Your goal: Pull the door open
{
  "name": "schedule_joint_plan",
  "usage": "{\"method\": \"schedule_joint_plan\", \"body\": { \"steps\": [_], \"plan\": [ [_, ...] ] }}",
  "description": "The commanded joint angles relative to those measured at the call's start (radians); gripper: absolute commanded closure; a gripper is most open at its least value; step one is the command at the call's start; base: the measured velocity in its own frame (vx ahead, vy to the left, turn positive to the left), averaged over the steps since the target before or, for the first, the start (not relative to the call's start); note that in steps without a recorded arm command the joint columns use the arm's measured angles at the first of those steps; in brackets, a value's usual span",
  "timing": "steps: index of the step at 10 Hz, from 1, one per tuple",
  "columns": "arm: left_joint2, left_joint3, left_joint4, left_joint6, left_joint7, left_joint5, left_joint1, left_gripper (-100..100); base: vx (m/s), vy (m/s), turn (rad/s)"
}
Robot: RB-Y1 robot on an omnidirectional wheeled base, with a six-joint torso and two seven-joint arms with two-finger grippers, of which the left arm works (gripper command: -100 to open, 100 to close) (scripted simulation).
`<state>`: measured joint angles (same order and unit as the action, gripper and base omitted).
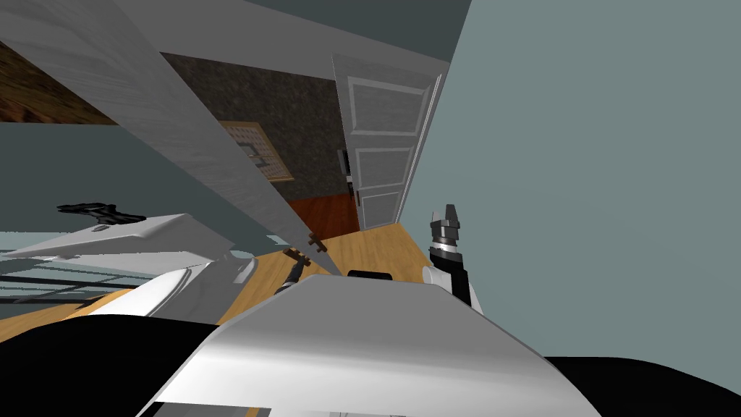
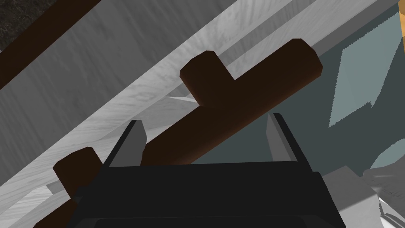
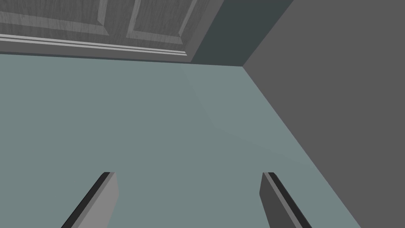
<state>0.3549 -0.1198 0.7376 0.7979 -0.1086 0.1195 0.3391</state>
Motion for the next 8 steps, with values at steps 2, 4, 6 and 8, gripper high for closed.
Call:
{"method": "schedule_joint_plan", "body": {
  "steps": [2, 4, 6, 8],
  "plan": [
    [-0.004, -0.001, 0.025, -0.001, 0.030, 0.010, -0.011, 100, -0.007, 0.007, 0.001],
    [-0.004, -0.001, 0.025, -0.001, 0.030, 0.010, -0.011, 100, -0.003, -0.001, 0.002],
    [-0.004, -0.001, 0.025, -0.001, 0.030, 0.010, -0.011, 100, 0.004, -0.001, -0.003],
    [-0.004, -0.001, 0.025, -0.001, 0.030, 0.010, -0.011, 100, -0.001, -0.005, 0.007]
  ]
}}
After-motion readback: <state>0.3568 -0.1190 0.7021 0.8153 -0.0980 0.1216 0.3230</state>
